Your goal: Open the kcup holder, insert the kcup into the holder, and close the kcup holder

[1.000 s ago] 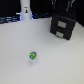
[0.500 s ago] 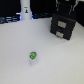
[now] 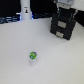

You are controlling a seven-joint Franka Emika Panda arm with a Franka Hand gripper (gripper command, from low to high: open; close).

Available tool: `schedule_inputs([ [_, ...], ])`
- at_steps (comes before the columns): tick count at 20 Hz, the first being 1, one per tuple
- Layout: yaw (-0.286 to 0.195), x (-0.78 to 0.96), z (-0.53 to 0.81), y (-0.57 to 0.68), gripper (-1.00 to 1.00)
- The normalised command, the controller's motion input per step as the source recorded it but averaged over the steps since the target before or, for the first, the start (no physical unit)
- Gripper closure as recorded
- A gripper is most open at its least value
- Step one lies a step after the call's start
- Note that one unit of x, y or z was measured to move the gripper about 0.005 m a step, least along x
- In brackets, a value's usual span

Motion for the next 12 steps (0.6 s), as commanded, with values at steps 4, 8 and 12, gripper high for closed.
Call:
schedule_inputs([
  [4, -0.038, -0.28, -0.42, 0.11, -1.0],
  [8, -0.006, -0.34, -0.4, 0.03, -1.0],
  [12, -0.005, -0.33, -0.36, 0.01, -1.0],
])
